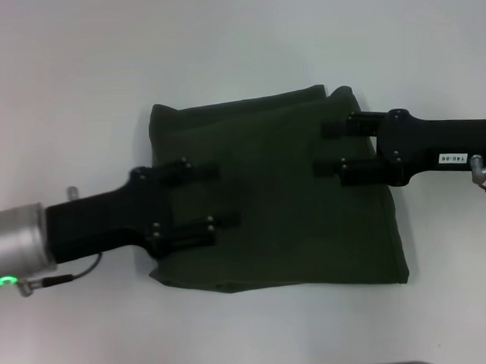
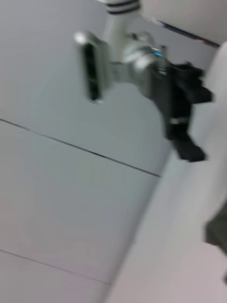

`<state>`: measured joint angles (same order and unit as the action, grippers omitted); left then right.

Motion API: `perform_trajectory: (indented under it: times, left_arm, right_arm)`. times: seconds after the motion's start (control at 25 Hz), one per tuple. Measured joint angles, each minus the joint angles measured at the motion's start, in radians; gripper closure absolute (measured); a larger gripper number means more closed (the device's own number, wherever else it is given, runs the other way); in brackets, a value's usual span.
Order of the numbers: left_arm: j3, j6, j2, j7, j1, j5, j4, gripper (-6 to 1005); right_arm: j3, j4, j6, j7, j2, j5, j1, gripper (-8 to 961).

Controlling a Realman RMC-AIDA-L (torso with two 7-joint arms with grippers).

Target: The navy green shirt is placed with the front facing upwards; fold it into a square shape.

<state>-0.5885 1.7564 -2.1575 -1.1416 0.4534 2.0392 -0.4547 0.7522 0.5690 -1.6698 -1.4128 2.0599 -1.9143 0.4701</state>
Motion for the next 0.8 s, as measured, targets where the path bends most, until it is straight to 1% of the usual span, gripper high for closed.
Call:
perform_trajectory:
  times: [0.08, 0.16, 0.2, 0.32, 0.4, 0.56, 0.8]
  left_arm:
    - [0.034, 0.048, 0.005, -0.004, -0.014, -0.005, -0.022, 217]
    - [0.061, 0.069, 0.019, -0.029, -0.022, -0.005, -0.033, 217]
    - [0.072, 0.073, 0.03, -0.052, -0.025, -0.005, -0.036, 217]
    - [0.077, 0.077, 0.055, -0.108, -0.028, -0.005, -0.035, 218]
    - [0.077, 0.08, 0.063, -0.139, -0.032, -0.004, -0.038, 218]
    - [0.077, 0.082, 0.069, -0.165, -0.042, 0.0, -0.043, 218]
    - [0.073, 0.083, 0.07, -0.187, -0.051, 0.003, -0.046, 217]
  right_arm:
    - [0.002, 0.0, -0.008, 0.004, 0.0, -0.001, 0.0, 134]
    - [0.007, 0.0, -0.016, 0.006, -0.001, -0.009, 0.002, 134]
    - [0.011, 0.0, -0.02, 0.006, -0.001, -0.019, 0.005, 134]
    - [0.026, 0.0, -0.024, 0.007, 0.0, -0.05, 0.017, 134]
    - [0.042, -0.003, -0.024, 0.007, 0.003, -0.067, 0.026, 134]
    - [0.06, -0.013, -0.015, 0.009, 0.009, -0.074, 0.036, 134]
    - [0.057, -0.014, -0.013, 0.01, 0.011, -0.074, 0.036, 134]
